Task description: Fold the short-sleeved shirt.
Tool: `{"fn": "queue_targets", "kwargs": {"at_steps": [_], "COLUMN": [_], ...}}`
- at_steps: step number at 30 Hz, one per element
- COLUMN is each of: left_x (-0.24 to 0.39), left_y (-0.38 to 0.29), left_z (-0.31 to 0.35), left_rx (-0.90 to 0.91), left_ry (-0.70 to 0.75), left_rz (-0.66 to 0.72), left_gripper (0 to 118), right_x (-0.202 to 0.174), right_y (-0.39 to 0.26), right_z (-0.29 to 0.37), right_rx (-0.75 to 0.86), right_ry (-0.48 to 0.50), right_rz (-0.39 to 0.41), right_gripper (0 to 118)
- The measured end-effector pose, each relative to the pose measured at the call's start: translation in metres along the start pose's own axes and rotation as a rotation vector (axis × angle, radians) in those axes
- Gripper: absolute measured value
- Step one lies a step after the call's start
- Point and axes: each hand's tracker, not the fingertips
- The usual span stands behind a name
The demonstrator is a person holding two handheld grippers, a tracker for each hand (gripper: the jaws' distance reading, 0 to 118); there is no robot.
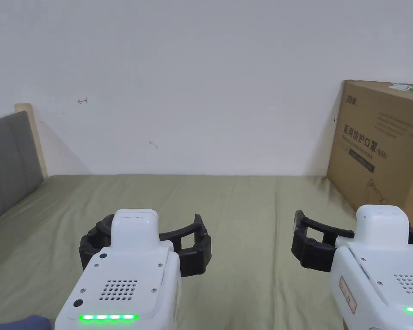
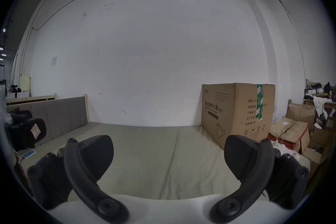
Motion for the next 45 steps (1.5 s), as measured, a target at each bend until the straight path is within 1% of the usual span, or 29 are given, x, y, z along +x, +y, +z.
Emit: {"fn": "queue_targets", "kwargs": {"at_steps": [2, 6, 12, 20, 30, 41, 43, 45], "left_x": [-0.002, -0.002, -0.007, -0.007, -0.003, 0.002, -0.001, 0.001], "left_y": [0.001, 0.002, 0.006, 0.012, 0.011, 0.009, 0.008, 0.010], "left_z": [-0.001, -0.002, -0.001, -0.001, -0.001, -0.006, -0.004, -0.005], "left_rx": [-0.011, -0.023, -0.038, -0.037, -0.036, -0.058, -0.041, -0.048], "left_ry": [-0.025, -0.003, -0.021, 0.001, -0.041, -0.045, -0.069, -0.064], "left_rz": [0.028, 0.038, 0.083, 0.077, 0.083, 0.082, 0.108, 0.107], "left_gripper": [118, 118, 118, 118, 118, 118, 118, 118], "right_x": [-0.001, -0.002, -0.004, -0.005, -0.006, -0.008, -0.009, -0.008], "right_y": [0.001, 0.000, -0.002, -0.005, -0.007, -0.009, -0.010, -0.010], "right_z": [0.001, 0.002, 0.004, 0.003, 0.002, -0.001, -0.002, -0.002], "right_rx": [0.003, 0.000, -0.013, -0.030, -0.045, -0.057, -0.062, -0.063], "right_ry": [0.002, 0.008, 0.012, 0.011, 0.012, 0.012, 0.008, 0.008], "right_rz": [-0.004, 0.013, 0.016, 0.019, 0.035, 0.045, 0.046, 0.046], "right_gripper": [118, 118, 118, 118, 118, 118, 118, 118]}}
